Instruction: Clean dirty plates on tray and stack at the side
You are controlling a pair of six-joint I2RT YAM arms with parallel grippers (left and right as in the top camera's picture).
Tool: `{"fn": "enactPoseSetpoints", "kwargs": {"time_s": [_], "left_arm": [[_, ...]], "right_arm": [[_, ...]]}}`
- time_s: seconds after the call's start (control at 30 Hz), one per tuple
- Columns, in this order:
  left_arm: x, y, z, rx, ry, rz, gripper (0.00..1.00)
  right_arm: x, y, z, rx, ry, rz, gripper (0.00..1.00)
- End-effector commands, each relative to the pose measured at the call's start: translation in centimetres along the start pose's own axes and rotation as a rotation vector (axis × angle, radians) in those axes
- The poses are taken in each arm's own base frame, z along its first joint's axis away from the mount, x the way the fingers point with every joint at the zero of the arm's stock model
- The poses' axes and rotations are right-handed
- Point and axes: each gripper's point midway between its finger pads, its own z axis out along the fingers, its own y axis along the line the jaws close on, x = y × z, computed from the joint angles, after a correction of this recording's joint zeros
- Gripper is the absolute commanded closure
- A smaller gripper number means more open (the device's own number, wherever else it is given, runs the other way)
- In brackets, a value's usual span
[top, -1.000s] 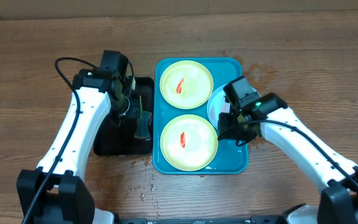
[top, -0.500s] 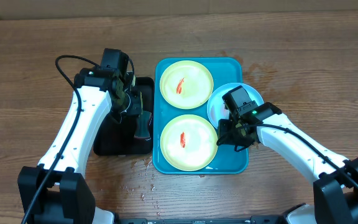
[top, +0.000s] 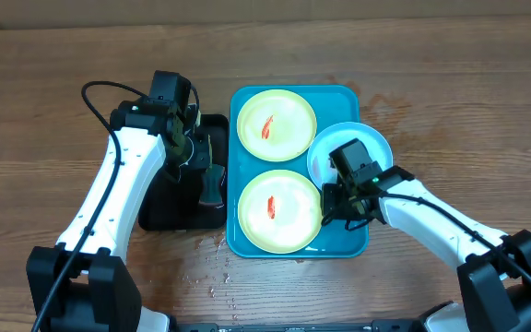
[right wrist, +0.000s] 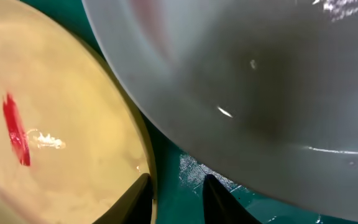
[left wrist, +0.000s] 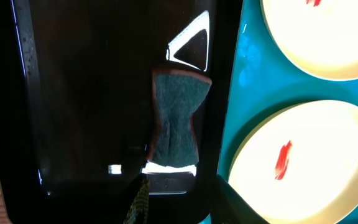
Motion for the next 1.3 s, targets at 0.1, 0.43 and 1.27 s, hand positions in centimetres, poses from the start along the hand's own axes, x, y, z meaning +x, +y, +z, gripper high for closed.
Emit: {"fn": "enactPoseSetpoints", "kwargs": {"time_s": [0.1, 0.43, 1.27], "left_arm": [[-0.2, 0.0, 0.0, -0.007, 0.0, -0.018, 0.67], [-0.1, 0.0, 0.0, -0.007, 0.001, -0.018, 0.68], [2.6, -0.5, 4.6, -0.065, 0.026, 0.017, 0.74]], "right_arm": [[-0.2, 0.3, 0.3, -0.012, -0.015, -0.041, 0.8], [0.1, 0.1, 0.4, -0.008, -0.009, -0.039, 0.69], [0.1, -0.5, 0.6, 0.018, -0.018, -0.042, 0.96]]}}
